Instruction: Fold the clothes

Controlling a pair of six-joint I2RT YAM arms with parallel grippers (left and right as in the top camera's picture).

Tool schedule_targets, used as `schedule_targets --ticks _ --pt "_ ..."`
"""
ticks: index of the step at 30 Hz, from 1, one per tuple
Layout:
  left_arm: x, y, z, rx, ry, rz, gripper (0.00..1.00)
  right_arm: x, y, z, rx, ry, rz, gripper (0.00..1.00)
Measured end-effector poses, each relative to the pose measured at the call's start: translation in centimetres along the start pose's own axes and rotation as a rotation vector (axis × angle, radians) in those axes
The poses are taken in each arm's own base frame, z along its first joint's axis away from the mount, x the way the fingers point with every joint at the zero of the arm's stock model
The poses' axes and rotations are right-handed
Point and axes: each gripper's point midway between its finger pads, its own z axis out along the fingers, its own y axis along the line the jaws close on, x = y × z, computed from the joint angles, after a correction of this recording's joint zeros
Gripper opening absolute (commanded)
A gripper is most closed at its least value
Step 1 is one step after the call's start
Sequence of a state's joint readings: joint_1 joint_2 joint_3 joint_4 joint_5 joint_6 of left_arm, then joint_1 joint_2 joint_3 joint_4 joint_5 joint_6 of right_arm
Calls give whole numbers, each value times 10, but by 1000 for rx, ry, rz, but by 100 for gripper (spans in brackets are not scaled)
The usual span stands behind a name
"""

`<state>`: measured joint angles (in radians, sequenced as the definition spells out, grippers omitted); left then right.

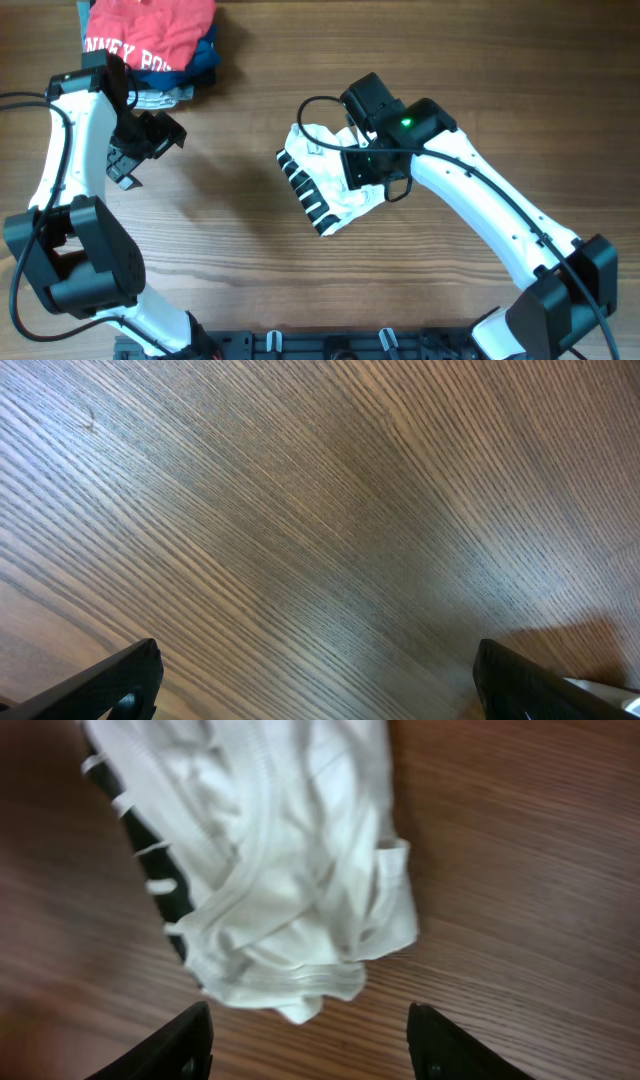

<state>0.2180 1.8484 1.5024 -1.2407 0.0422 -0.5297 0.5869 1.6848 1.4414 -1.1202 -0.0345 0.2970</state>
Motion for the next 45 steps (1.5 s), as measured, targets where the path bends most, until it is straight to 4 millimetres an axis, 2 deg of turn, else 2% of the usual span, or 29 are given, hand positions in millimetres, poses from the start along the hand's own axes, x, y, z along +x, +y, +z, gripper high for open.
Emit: schedule_targets --ticks 3,8,12,13,14,15,16,18,21,28,29,31,32,33,35,38,40,42,43,44,45 --pt "0 0 0 0 0 0 100 3 12 8 -41 4 -92 61" --pt "0 0 0 0 0 0 100 15 42 35 -78 -5 -222 59" --pt "0 0 0 0 0 0 100 26 34 55 -50 15 -217 49" --pt "0 0 0 0 0 0 100 24 33 57 -44 8 -215 43" --pt "0 0 0 0 0 0 100 22 32 58 -38 1 -214 30" --pt "0 0 0 0 0 0 100 21 31 61 -27 2 -213 12" --pt "0 0 0 0 0 0 100 22 28 65 -9 9 -205 4" --pt "0 0 0 0 0 0 100 21 17 74 54 20 -179 4" --pt "0 0 0 0 0 0 100 17 1 73 140 1 -102 4" --pt "0 0 0 0 0 0 100 18 -72 58 277 55 136 4" --pt "0 0 0 0 0 0 100 18 -79 57 286 61 156 15" --pt "0 0 0 0 0 0 100 22 -86 56 298 77 187 21" --pt "0 0 0 0 0 0 100 24 -88 55 303 86 198 41" --pt "0 0 0 0 0 0 100 28 -91 54 311 97 219 53" --pt "0 0 0 0 0 0 100 33 -93 53 324 113 245 52" --pt "0 0 0 0 0 0 100 39 -99 45 371 130 294 55" --pt "0 0 0 0 0 0 100 24 -97 34 362 89 308 63" --pt "0 0 0 0 0 0 100 -24 -78 13 254 -44 221 65" --pt "0 0 0 0 0 0 100 -46 -65 2 190 -113 158 64" --pt "0 0 0 0 0 0 100 -62 -51 -5 117 -169 87 57" --pt "0 0 0 0 -1 0 100 -68 -44 -6 79 -190 40 52"
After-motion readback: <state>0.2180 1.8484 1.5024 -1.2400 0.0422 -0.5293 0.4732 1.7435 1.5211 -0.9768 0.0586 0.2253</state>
